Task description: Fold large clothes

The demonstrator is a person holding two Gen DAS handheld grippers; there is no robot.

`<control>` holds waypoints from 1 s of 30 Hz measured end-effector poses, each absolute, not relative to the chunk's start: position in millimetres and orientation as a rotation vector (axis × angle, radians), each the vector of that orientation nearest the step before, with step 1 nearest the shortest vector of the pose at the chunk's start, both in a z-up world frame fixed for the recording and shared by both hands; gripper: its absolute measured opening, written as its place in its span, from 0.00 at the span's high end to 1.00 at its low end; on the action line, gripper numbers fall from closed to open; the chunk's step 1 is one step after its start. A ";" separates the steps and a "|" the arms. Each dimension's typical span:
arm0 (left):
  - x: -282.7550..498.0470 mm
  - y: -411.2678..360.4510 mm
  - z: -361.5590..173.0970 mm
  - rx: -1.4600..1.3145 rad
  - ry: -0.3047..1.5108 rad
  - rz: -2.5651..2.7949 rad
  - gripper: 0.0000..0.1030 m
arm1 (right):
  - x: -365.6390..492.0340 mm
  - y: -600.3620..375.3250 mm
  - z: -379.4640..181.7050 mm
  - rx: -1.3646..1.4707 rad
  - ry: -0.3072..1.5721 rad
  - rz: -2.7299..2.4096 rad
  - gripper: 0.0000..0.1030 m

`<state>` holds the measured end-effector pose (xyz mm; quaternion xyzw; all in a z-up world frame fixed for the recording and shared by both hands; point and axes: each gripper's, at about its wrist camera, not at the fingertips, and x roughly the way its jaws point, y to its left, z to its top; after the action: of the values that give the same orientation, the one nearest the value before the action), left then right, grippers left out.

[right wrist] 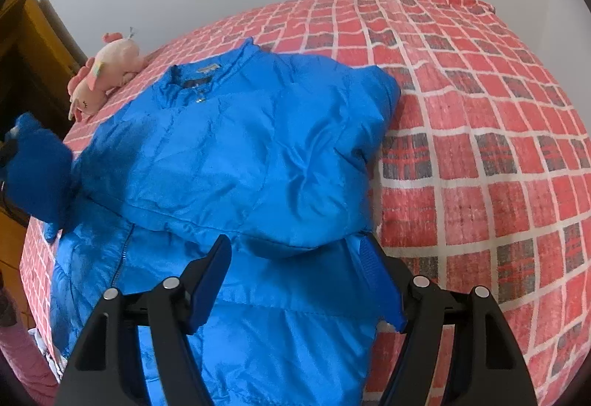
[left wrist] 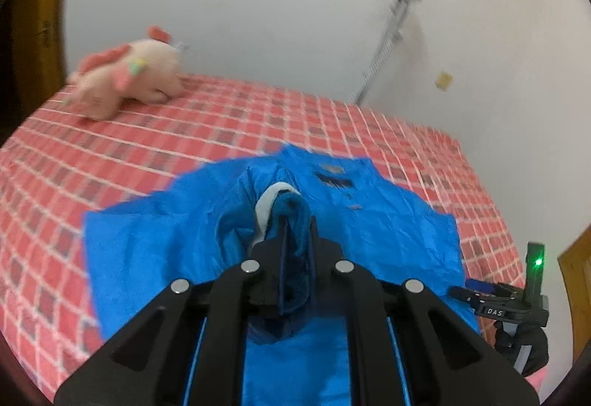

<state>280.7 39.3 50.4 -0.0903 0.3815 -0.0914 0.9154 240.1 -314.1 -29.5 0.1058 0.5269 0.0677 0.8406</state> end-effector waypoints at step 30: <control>300.8 82.0 -66.9 -0.130 0.970 -0.168 0.53 | 237.3 -293.3 -21.5 0.105 1.056 0.091 0.28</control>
<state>300.8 82.0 -66.9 -0.0625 0.4655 -0.0807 0.8791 237.3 -293.3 -21.5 0.0502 0.5035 0.0434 0.8614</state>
